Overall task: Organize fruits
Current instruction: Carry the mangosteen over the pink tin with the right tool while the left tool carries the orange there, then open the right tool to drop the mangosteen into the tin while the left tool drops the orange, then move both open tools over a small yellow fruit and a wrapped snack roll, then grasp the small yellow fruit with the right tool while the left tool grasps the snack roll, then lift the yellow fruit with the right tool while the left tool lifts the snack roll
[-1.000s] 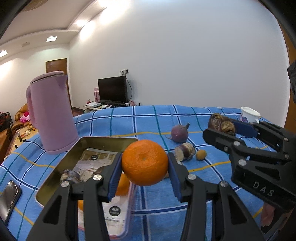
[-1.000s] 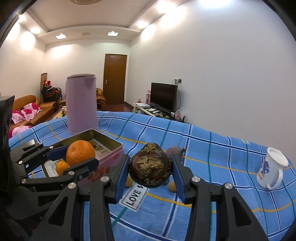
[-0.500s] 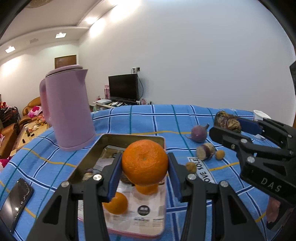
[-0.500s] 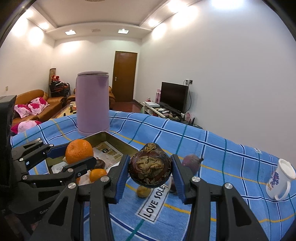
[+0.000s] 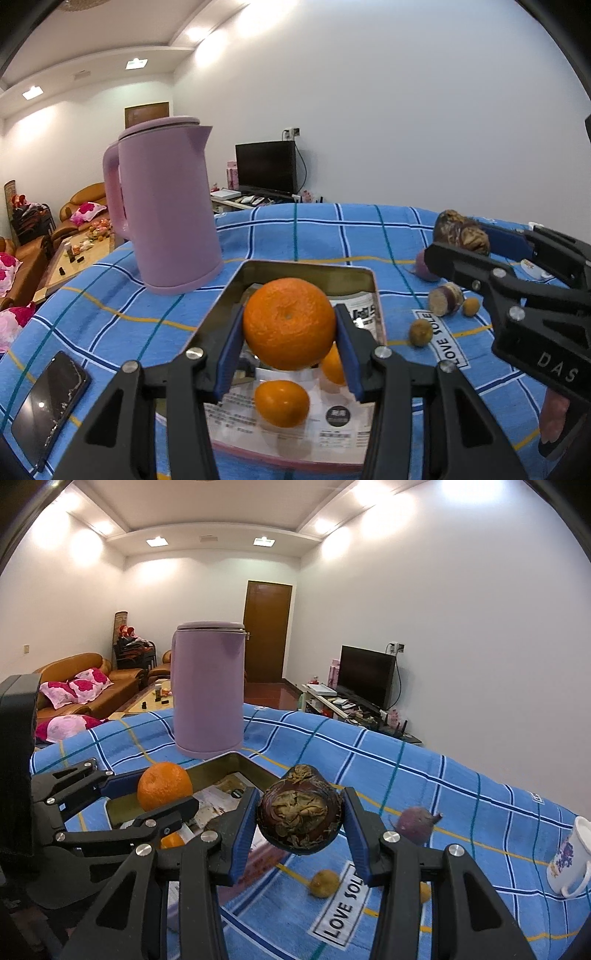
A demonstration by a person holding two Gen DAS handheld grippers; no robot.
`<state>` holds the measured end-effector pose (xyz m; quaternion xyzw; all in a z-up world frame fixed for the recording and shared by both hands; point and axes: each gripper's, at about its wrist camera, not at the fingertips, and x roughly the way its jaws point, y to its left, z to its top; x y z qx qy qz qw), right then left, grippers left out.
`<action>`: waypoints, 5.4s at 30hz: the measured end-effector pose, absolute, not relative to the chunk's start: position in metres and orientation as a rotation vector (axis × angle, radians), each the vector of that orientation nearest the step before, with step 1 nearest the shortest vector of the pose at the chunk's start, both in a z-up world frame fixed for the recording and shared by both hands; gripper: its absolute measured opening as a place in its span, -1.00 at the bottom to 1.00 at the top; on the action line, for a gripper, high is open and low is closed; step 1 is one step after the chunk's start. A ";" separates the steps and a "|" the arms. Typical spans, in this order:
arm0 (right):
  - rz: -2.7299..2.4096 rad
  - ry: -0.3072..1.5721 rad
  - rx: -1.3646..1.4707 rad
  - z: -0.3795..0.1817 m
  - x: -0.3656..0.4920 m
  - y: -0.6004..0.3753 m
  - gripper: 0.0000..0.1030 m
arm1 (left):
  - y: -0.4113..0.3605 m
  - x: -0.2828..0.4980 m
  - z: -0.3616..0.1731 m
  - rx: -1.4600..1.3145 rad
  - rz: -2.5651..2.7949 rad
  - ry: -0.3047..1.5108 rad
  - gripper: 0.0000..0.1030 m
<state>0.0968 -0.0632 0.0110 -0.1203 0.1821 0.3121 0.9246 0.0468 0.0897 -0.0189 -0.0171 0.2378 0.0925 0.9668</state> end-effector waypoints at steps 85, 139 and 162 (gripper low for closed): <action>0.374 0.676 -0.129 -0.040 0.182 -0.177 0.26 | 0.013 0.084 -0.017 0.063 0.075 0.537 0.41; 0.289 0.680 -0.105 -0.041 0.177 -0.226 -0.42 | -0.064 0.183 -0.055 -0.037 -0.085 0.783 -0.08; 0.324 0.540 -0.092 -0.026 0.154 -0.228 -0.42 | -0.070 0.143 -0.033 0.006 -0.083 0.601 -0.08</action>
